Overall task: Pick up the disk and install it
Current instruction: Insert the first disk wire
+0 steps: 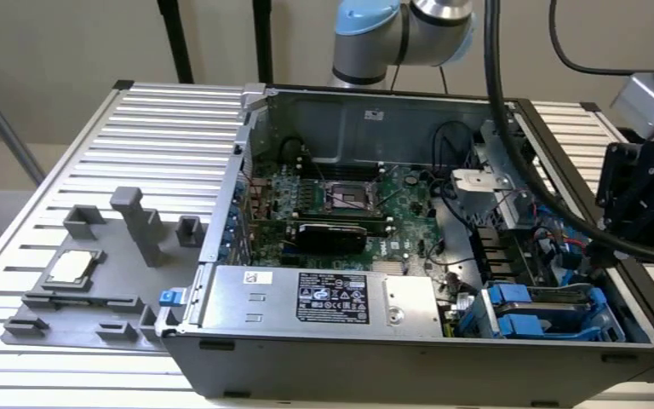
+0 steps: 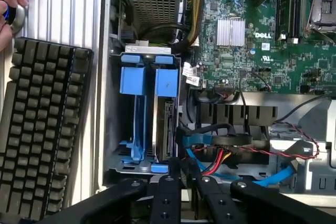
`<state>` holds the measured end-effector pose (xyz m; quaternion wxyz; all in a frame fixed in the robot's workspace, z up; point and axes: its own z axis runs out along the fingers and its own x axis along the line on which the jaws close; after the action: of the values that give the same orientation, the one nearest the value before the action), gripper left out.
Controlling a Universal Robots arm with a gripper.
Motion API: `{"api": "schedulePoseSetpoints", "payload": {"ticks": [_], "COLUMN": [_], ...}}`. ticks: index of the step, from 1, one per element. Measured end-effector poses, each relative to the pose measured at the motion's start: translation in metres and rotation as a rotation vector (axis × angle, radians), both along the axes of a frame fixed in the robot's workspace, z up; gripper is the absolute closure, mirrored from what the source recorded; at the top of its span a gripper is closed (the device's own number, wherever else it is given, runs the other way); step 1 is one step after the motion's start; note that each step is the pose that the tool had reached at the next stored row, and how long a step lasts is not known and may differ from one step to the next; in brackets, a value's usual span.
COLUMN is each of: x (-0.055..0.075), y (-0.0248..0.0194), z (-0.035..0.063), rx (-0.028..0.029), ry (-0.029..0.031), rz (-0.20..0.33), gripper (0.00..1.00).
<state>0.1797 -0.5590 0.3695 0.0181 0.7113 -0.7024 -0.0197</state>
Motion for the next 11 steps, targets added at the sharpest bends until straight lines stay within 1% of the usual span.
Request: {"api": "schedulePoseSetpoints", "payload": {"ticks": [3, 9, 11], "x": [-0.002, -0.009, -0.012], "y": [0.0031, 0.0075, 0.0103], "z": [-0.0053, -0.0163, -0.0198], "rx": [-0.0001, -0.0007, -0.0011], "ry": [0.0, 0.0, 0.0], "rz": [0.0, 0.0, 0.0], "gripper": [1.0, 1.0, 1.0]}}
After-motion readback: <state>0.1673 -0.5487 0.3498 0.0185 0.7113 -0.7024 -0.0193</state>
